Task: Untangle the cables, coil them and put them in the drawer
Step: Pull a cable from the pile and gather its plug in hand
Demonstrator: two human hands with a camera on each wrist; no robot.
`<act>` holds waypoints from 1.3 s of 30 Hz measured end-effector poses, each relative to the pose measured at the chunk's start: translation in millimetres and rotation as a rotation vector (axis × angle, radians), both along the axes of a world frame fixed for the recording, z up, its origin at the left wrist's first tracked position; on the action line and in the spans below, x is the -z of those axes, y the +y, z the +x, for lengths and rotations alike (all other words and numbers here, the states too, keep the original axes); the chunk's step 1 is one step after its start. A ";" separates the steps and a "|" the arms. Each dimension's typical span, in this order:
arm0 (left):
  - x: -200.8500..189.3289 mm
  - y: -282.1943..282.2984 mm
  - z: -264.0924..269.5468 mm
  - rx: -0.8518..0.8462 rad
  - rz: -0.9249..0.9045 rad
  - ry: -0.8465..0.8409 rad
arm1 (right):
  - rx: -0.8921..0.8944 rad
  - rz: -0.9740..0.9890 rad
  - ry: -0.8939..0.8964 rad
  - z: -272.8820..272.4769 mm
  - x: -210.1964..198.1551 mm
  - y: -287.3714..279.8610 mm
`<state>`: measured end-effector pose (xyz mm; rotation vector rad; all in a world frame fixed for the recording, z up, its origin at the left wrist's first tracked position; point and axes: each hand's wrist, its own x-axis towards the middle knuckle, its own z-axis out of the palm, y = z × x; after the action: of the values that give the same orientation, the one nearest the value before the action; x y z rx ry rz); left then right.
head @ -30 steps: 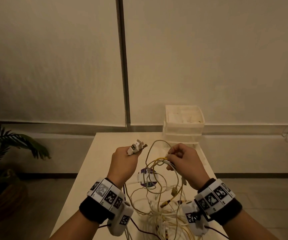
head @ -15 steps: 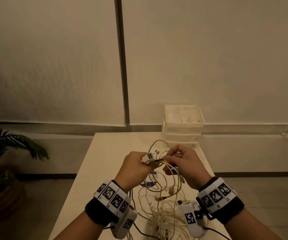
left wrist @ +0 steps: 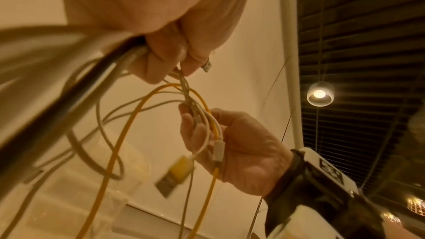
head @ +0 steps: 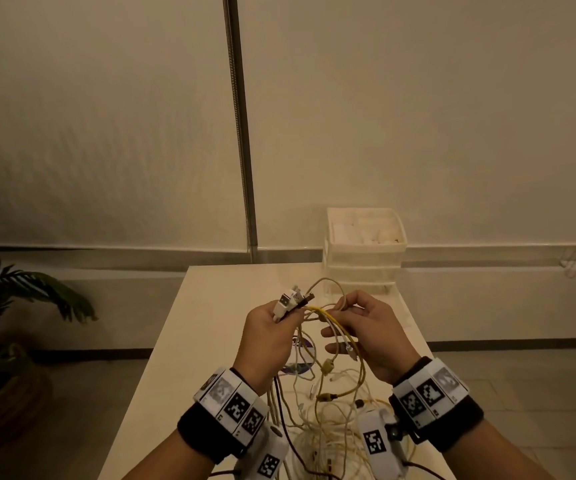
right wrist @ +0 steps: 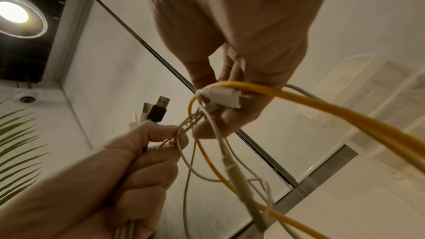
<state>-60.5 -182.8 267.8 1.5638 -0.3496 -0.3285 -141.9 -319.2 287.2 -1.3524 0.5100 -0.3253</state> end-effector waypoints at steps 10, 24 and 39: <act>-1.5 5.9 17.0 0.170 0.295 -0.253 | -0.008 -0.198 -0.045 -0.8 1.1 -0.1; -18.6 23.0 11.8 0.484 -0.219 0.563 | 0.225 -0.056 0.061 3.8 16.0 -18.7; -35.7 11.5 18.9 0.106 0.019 -0.229 | -0.040 -0.654 -0.113 3.1 -6.4 -17.8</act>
<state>-41.6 -171.3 303.5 1.6083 -0.6106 -0.2349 -138.9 -337.0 293.6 -1.9592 0.2859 -0.5632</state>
